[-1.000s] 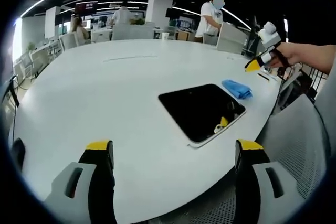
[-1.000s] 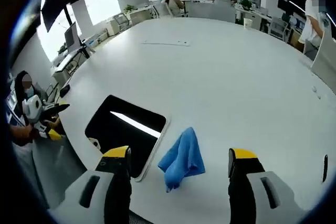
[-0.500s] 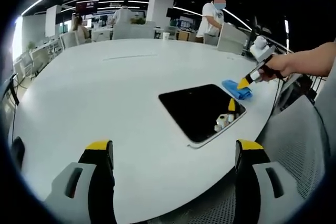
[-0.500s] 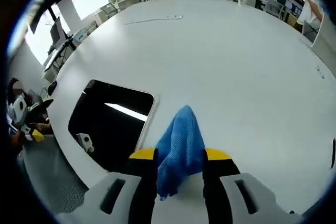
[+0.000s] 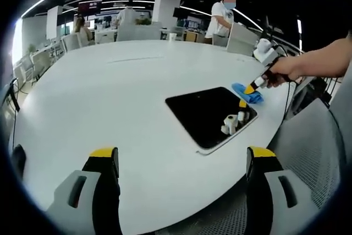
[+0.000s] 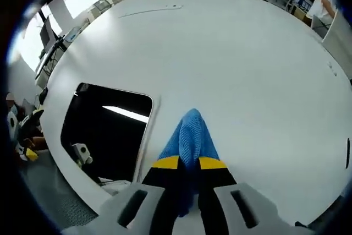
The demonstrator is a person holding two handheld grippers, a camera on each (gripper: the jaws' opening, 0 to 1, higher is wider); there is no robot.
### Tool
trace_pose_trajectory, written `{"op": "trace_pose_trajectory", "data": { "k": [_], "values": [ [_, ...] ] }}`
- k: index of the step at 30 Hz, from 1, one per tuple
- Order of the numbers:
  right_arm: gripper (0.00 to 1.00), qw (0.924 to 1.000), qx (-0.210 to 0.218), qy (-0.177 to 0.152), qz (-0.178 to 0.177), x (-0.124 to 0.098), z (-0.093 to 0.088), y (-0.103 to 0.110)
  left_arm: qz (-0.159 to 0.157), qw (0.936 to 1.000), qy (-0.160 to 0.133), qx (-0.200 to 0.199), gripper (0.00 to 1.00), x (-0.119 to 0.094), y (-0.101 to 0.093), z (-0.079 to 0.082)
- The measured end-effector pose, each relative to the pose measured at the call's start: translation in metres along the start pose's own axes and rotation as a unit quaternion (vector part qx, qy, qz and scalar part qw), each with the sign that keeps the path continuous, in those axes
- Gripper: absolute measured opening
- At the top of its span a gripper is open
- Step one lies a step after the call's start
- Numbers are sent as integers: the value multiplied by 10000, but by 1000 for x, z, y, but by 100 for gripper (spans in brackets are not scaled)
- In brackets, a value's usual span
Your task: Wipe the mirror surface with the cleaning cloth until all visible marks leave the cleaned area.
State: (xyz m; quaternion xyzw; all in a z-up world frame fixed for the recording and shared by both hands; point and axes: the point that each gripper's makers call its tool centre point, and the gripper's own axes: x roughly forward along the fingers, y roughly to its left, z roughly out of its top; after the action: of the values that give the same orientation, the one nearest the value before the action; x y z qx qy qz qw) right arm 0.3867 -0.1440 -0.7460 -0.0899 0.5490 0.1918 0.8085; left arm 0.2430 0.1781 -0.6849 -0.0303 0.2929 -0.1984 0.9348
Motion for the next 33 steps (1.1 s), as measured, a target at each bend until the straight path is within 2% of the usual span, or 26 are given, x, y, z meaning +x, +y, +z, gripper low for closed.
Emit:
{"op": "trace_pose_trajectory", "data": {
  "k": [4, 7, 8, 10, 12, 14, 17, 20, 23, 26, 27, 30, 33],
  "values": [
    [12, 9999, 99, 76, 22, 2, 1, 2, -53, 10000, 40, 48, 95, 1, -2, -2],
    [6, 9995, -211, 81, -239, 1, 0, -1, -54, 10000, 36, 29, 95, 2, -1, -2],
    [4, 9997, -154, 71, -200, 2, -1, 1, -50, 10000, 43, 29, 95, 3, 0, -3],
    [2, 9995, 189, 78, -222, 1, 0, -2, -45, 10000, 32, 34, 95, 3, 0, -3],
    [1, 9974, 711, 117, 66, -1, 3, 2, -58, 10000, 29, 34, 95, 3, 0, -3],
    [1, 9982, 595, 81, 35, -9, 11, 0, -67, 10000, 36, 42, 94, 4, 0, -3],
    [1, 9981, 530, 282, 107, -16, 17, 6, -90, 9999, 47, 45, 94, 4, -1, -4],
    [1, 9968, 693, 271, 290, -25, 30, 16, -118, 9999, 54, 65, 94, 5, -1, -4],
    [1, 9979, 518, 265, 293, -27, 38, 26, -116, 9999, 71, 60, 94, 5, -2, -5],
    [1, 9969, 553, 257, 491, -25, 45, 37, -100, 9999, 64, 51, 94, 5, -1, -5],
    [1, 9961, 559, 195, 652, -21, 51, 43, -94, 9999, 64, 51, 94, 5, -1, -5],
    [2, 9968, 556, 121, 554, -18, 58, 46, -91, 9999, 61, 49, 94, 3, -2, -4],
    [2, 9970, 495, 195, 561, -10, 59, 51, -94, 9999, 55, 47, 94, 4, -2, -4]
  ]
}}
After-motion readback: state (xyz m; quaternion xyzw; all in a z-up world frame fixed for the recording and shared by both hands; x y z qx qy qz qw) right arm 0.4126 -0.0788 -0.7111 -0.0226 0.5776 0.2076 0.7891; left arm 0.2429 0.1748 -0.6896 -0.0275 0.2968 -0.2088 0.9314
